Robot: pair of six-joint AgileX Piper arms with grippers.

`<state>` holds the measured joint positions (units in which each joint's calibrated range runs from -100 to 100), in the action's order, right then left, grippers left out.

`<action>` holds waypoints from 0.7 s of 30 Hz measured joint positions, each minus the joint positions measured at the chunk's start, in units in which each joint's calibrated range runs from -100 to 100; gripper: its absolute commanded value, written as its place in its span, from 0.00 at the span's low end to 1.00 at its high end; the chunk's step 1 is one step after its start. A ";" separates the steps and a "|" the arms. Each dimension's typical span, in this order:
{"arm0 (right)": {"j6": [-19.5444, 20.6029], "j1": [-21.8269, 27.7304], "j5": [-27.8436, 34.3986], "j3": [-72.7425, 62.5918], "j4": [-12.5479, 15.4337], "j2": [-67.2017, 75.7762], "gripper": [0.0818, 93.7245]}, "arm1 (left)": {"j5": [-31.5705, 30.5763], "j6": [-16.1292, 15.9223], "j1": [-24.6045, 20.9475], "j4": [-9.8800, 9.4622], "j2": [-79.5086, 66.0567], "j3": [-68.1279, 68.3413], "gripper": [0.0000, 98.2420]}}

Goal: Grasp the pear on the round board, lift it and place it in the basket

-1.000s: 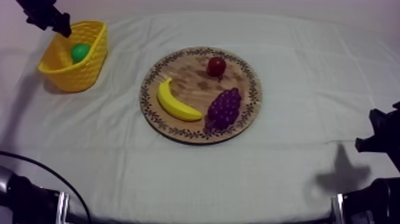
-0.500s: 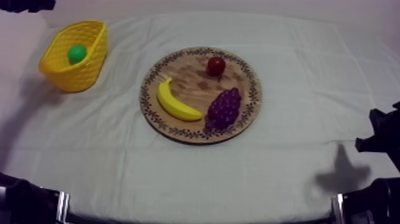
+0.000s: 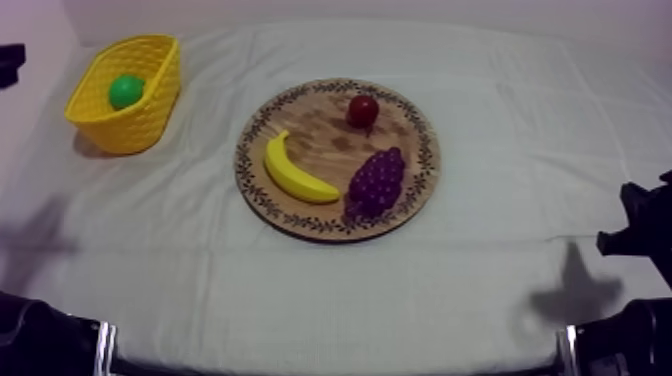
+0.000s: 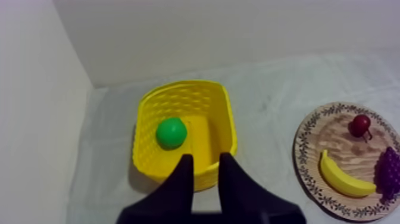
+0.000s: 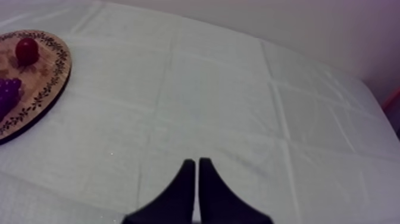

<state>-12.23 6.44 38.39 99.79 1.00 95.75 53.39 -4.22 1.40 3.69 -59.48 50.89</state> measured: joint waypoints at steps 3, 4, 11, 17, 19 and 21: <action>0.00 0.00 0.00 0.00 0.00 0.00 0.00 | -3.43 -0.40 -0.45 1.46 -6.45 6.32 0.06; 0.00 0.00 0.00 0.00 0.00 0.00 0.00 | -4.50 -0.66 -0.62 1.99 -8.08 8.22 0.05; 0.00 0.00 0.00 0.00 0.00 0.00 0.00 | -12.04 -1.77 -1.61 6.28 -20.90 25.10 0.01; 0.00 0.00 0.00 0.00 0.00 0.00 0.00 | -15.29 -2.42 -1.82 7.59 -30.65 38.06 0.00; 0.00 0.00 0.00 0.00 0.00 0.00 0.00 | -15.38 -2.51 -1.82 7.52 -33.21 41.55 0.00; 0.00 0.00 0.00 0.00 0.00 0.00 0.00 | -15.27 -2.61 -1.82 6.97 -35.90 43.96 0.00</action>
<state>-12.23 6.44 38.39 99.79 1.00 95.75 38.12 -6.83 -0.42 10.66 -95.38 94.85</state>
